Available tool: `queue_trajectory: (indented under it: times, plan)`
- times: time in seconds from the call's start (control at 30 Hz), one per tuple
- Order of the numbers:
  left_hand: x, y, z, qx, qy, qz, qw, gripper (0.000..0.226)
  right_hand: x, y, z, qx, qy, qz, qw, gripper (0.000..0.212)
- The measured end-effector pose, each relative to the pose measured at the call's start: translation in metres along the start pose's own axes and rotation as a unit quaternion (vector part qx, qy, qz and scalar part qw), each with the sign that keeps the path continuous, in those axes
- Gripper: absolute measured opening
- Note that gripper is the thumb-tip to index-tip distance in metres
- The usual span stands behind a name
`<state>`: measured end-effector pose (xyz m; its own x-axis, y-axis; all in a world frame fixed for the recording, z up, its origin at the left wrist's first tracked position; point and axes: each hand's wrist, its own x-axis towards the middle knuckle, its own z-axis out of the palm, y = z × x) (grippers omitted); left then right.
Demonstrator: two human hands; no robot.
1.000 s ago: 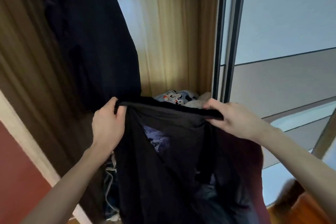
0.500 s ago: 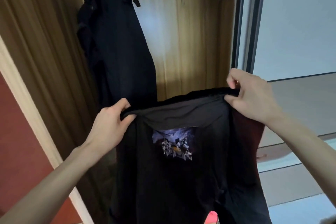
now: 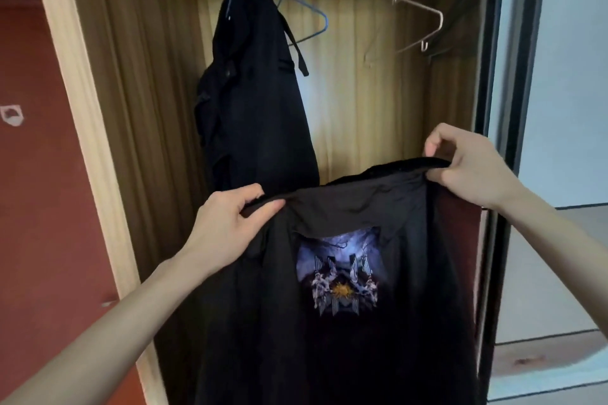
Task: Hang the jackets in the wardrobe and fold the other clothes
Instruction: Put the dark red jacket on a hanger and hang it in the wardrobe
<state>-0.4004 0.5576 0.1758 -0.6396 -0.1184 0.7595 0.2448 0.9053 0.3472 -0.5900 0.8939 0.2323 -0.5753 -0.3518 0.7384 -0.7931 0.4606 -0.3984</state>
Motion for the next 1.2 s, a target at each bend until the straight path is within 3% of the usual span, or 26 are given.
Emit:
queue_trajectory:
  times: [0.1, 0.2, 0.33, 0.47, 0.67, 0.8, 0.9, 0.97, 1.07, 1.2]
  plan:
    - [0.016, 0.005, 0.001, 0.136, 0.091, 0.007, 0.986, 0.036, 0.009, 0.001, -0.001, 0.011, -0.057, -0.041, 0.997, 0.045]
    - [0.033, 0.011, 0.006, 0.196, 0.140, 0.009, 0.971, 0.033, 0.013, 0.006, -0.002, 0.039, -0.129, -0.073, 0.988, 0.051]
    - [0.060, 0.016, 0.008, 0.236, 0.174, 0.012, 0.956, 0.030, 0.028, 0.010, 0.000, 0.099, -0.171, -0.089, 0.976, 0.038]
    - [0.086, 0.022, 0.004, 0.268, 0.200, 0.017, 0.942, 0.031, 0.051, 0.011, 0.000, 0.146, -0.264, -0.084, 0.950, 0.023]
    - [0.118, 0.036, 0.011, 0.297, 0.223, 0.007, 0.929, 0.036, 0.084, 0.025, 0.029, 0.033, -0.293, -0.087, 0.952, 0.007]
    - [0.145, 0.046, 0.023, 0.332, 0.194, 0.003, 0.923, 0.037, 0.106, 0.035, 0.068, -0.212, -0.271, -0.132, 0.930, 0.020]
    - [0.164, 0.049, 0.027, 0.350, 0.179, -0.001, 0.920, 0.035, 0.121, 0.039, 0.081, -0.122, -0.291, -0.087, 0.945, 0.022]
    - [0.173, 0.048, 0.028, 0.364, 0.167, -0.005, 0.916, 0.034, 0.133, 0.032, 0.079, -0.026, -0.252, -0.080, 0.964, 0.018]
    - [0.182, 0.044, 0.028, 0.385, 0.148, -0.007, 0.911, 0.033, 0.168, 0.006, 0.068, 0.075, -0.067, -0.091, 0.991, 0.031]
    - [0.184, 0.040, 0.019, 0.405, 0.129, 0.006, 0.905, 0.034, 0.245, -0.054, 0.049, 0.187, 0.057, -0.038, 0.980, 0.047]
